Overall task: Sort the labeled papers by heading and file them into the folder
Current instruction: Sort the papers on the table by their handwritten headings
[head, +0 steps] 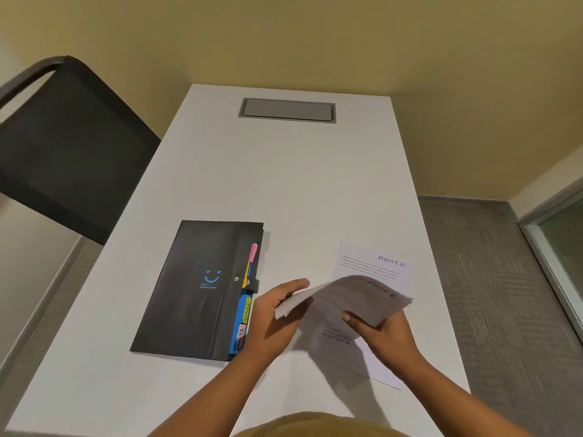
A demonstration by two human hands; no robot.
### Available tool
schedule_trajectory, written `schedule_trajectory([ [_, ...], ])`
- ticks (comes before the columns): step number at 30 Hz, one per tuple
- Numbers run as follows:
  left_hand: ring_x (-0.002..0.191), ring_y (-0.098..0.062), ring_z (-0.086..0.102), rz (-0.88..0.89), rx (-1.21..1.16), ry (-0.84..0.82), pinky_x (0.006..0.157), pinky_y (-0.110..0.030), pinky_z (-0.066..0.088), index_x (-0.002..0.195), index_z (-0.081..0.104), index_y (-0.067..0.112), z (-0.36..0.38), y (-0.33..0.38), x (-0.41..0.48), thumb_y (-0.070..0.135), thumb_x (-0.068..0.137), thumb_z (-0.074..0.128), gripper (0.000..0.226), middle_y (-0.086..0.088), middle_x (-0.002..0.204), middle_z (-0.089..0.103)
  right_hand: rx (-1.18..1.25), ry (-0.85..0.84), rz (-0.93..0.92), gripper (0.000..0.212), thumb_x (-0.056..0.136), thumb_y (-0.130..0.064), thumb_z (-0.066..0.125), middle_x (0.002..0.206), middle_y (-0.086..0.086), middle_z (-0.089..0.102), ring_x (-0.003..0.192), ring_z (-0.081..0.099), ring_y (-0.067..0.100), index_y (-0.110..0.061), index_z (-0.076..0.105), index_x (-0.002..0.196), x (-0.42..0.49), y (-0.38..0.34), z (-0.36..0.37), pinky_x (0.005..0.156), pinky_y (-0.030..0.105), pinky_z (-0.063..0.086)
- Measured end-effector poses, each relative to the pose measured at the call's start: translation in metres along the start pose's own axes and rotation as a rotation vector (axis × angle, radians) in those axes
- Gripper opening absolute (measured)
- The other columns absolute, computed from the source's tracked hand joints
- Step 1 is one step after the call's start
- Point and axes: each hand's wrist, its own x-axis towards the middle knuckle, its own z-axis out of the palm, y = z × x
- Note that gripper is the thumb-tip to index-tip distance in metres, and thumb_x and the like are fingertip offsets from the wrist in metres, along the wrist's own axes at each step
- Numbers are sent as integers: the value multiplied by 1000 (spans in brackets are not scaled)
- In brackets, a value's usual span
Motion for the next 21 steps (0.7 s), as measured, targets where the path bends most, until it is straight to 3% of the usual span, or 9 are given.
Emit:
schedule_trajectory([
  [3, 84, 4, 68, -6, -11, -10, 68, -8, 50, 99, 73, 25, 1, 9, 7, 6, 87, 69, 23, 24, 82, 73, 51, 50, 20, 36, 78, -11, 80, 95, -19, 74, 91, 69, 1, -35, 65, 100, 3, 1, 2, 78, 27, 58],
  [6, 92, -5, 70, 32, -45, 27, 76, -15, 53, 102, 76, 19, -1, 6, 13, 8, 84, 73, 21, 15, 94, 75, 117, 102, 4, 32, 80, -6, 77, 90, -19, 75, 85, 70, 0, -32, 66, 95, 5, -4, 1, 68, 19, 57],
  [9, 99, -4, 68, -16, -45, 5, 80, -15, 53, 109, 73, 24, -2, -1, 14, 12, 80, 78, 31, 15, 101, 74, 76, 20, 31, 25, 80, -17, 78, 96, -10, 77, 90, 72, 6, -27, 71, 101, 4, -3, 4, 75, 27, 59],
  [13, 81, 1, 67, -98, 34, -112, 64, -9, 48, 92, 68, 39, -3, -4, 14, 17, 87, 72, 23, 26, 79, 71, -52, -63, 72, 26, 82, -26, 77, 101, -13, 75, 94, 71, 6, -31, 70, 106, 5, 6, 5, 83, 35, 59],
  [15, 75, -2, 67, -109, 38, -113, 61, -15, 51, 86, 69, 37, -4, -6, 17, 21, 89, 68, 17, 18, 74, 71, -35, -60, 72, 24, 84, -24, 75, 101, -15, 75, 94, 70, 4, -33, 69, 105, 7, 7, 3, 82, 30, 59],
  [17, 83, -10, 70, -151, -21, -70, 69, -25, 58, 90, 71, 34, -6, -4, 18, 31, 87, 68, 6, 7, 84, 75, -12, -55, 77, 23, 85, -21, 73, 102, -14, 75, 96, 71, 6, -31, 69, 106, 8, 5, 1, 81, 28, 58],
  [21, 85, -21, 73, -232, -119, -41, 72, -36, 61, 96, 72, 13, -14, 0, 21, 28, 85, 69, 19, -4, 88, 76, 64, -77, 149, 22, 84, -24, 69, 102, -6, 77, 96, 73, 14, -19, 73, 106, 8, -2, -1, 84, 34, 59],
])
